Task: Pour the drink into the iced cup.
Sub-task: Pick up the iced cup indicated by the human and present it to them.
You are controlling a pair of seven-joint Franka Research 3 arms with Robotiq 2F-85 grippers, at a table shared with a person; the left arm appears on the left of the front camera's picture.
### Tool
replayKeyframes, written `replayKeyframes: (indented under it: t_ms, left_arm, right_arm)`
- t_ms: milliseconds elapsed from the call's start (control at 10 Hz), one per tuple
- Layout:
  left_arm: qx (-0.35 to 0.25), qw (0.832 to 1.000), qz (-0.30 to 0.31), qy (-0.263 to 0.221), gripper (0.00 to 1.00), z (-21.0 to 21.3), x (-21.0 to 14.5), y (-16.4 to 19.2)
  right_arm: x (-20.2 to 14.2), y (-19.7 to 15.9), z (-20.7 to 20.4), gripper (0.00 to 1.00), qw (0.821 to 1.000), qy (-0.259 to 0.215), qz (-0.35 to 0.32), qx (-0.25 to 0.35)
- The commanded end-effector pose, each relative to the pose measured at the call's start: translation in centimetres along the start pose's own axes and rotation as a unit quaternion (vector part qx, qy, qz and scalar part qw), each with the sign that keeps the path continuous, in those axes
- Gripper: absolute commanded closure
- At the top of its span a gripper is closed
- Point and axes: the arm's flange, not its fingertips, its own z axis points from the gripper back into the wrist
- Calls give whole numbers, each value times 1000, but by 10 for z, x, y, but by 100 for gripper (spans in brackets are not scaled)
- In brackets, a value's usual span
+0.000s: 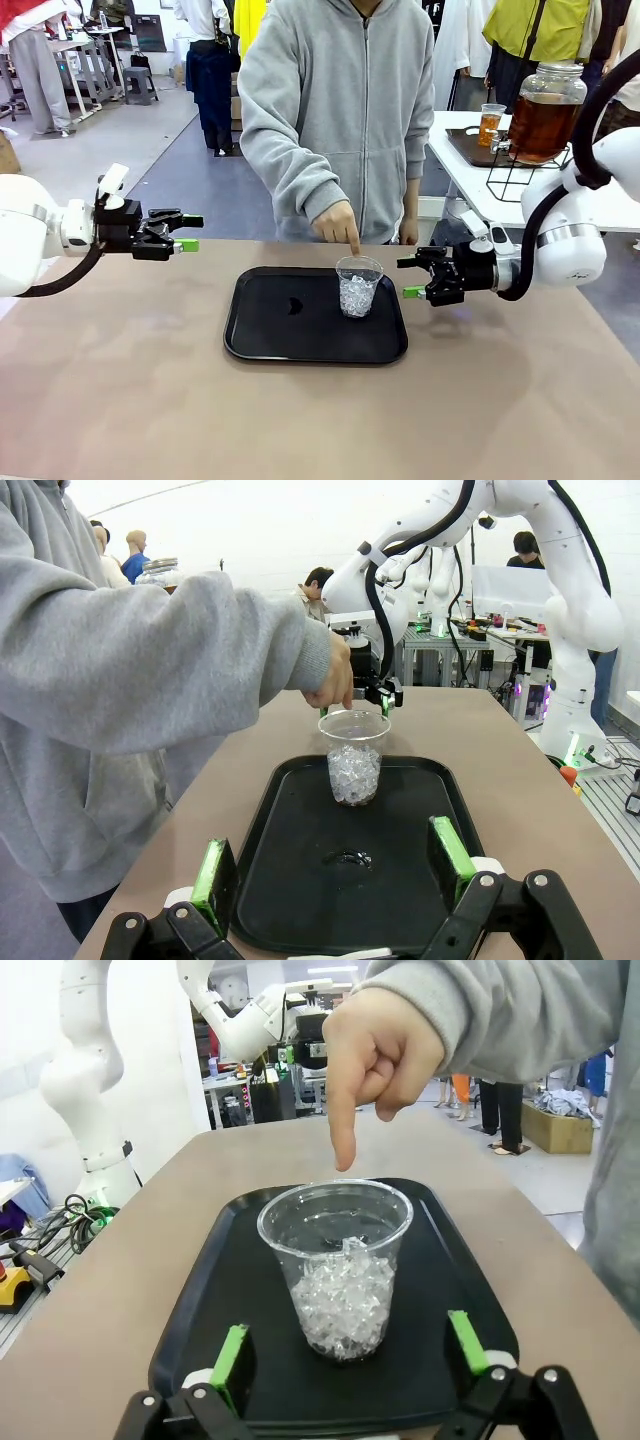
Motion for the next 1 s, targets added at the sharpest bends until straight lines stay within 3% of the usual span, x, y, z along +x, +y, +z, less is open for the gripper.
replayKeyframes:
  t_ms: [0,900]
  left_arm:
    - [4,1000,-1,-3,0,-2,2,0]
    - [4,1000,-1,-3,0,-2,2,0]
  right_arm:
    - [-3,-9,-13,0,1000,-2,13,-11]
    - [-17,-21,-50,0,999,-8,-34,28]
